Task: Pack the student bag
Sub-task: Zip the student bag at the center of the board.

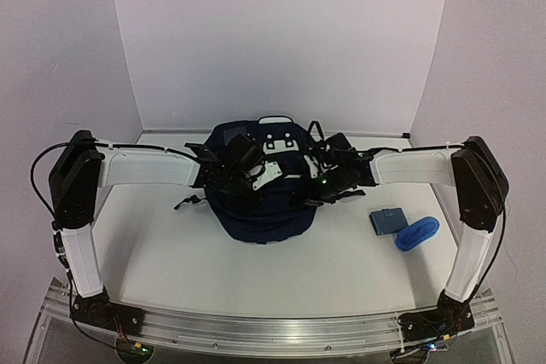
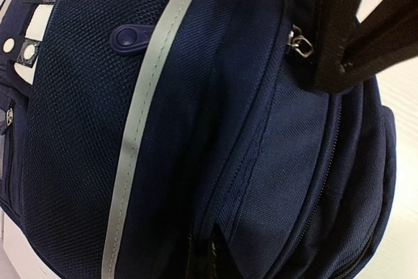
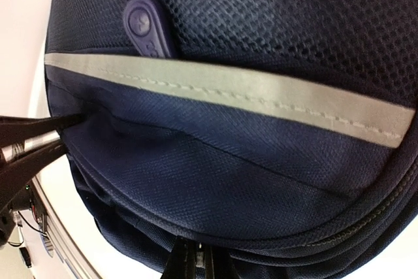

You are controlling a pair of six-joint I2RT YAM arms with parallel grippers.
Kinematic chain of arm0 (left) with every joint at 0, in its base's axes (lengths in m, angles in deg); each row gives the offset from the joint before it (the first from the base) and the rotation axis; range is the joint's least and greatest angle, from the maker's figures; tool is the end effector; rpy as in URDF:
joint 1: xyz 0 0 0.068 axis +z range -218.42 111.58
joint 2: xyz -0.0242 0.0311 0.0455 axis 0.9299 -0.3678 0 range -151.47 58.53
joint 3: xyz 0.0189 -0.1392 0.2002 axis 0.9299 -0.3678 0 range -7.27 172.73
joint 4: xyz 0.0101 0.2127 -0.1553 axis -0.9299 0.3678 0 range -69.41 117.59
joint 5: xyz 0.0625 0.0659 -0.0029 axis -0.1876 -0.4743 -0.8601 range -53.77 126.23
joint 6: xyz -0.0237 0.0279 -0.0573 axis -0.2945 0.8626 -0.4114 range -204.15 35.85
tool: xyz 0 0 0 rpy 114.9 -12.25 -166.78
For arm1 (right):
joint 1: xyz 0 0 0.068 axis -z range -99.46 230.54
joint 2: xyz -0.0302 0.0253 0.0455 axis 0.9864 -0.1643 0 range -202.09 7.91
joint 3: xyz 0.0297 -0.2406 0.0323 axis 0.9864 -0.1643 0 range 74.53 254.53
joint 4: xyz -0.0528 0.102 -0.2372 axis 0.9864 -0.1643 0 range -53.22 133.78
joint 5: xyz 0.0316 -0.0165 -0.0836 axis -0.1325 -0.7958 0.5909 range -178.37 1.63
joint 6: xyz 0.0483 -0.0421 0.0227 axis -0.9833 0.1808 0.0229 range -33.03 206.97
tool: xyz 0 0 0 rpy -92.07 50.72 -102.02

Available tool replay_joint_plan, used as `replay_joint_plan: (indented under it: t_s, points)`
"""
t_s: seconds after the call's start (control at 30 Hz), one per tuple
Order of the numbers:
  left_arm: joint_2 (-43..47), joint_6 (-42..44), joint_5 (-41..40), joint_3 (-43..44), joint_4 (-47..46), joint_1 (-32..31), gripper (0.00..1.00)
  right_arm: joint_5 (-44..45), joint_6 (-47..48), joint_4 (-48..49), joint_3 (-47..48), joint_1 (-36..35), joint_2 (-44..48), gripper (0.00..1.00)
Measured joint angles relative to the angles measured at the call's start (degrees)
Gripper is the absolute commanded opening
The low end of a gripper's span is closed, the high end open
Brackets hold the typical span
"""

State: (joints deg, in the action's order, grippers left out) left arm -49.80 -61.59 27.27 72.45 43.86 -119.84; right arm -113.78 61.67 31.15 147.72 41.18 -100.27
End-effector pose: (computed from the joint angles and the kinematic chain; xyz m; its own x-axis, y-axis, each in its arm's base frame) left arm 0.2678 -0.3218 0.1699 -0.1798 0.8330 -0.5232 0.8459 0.4024 0.3500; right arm 0.3046 0.2802 0.1527 -0.8567 -0.2036 -0.4739 -0.4760 0.6658 0.5745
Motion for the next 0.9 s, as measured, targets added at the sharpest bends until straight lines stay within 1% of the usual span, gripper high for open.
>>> replay_joint_plan:
  t_s: [0.17, 0.4, 0.53, 0.6, 0.77, 0.9]
  points:
    - [0.8, 0.2, -0.7, -1.5, -0.7, -0.1, 0.0, -0.8, 1.9, -0.3, 0.0, 0.9, 0.1, 0.0]
    - [7.7, 1.7, 0.1, -9.1, -4.3, 1.1, 0.0, -3.5, 9.2, -1.6, -1.0, 2.6, 2.6, 0.0]
    - [12.0, 3.0, 1.7, -12.5, -3.8, 3.0, 0.0, -4.5, 14.1, -2.0, -0.9, 6.3, 3.6, 0.0]
    - [13.1, 3.8, 2.8, -13.2, -4.4, 3.3, 0.0, -5.4, 16.6, -1.9, -0.7, 7.1, 3.6, 0.0]
    - [14.9, 5.6, 4.0, -14.7, -5.3, 4.2, 0.0, -5.3, 21.4, -3.7, 2.5, 7.4, 2.8, 0.0]
    - [16.1, 6.5, 4.8, -15.4, -5.3, 4.9, 0.0, -5.2, 23.2, -5.2, 6.8, 7.9, -0.1, 0.0]
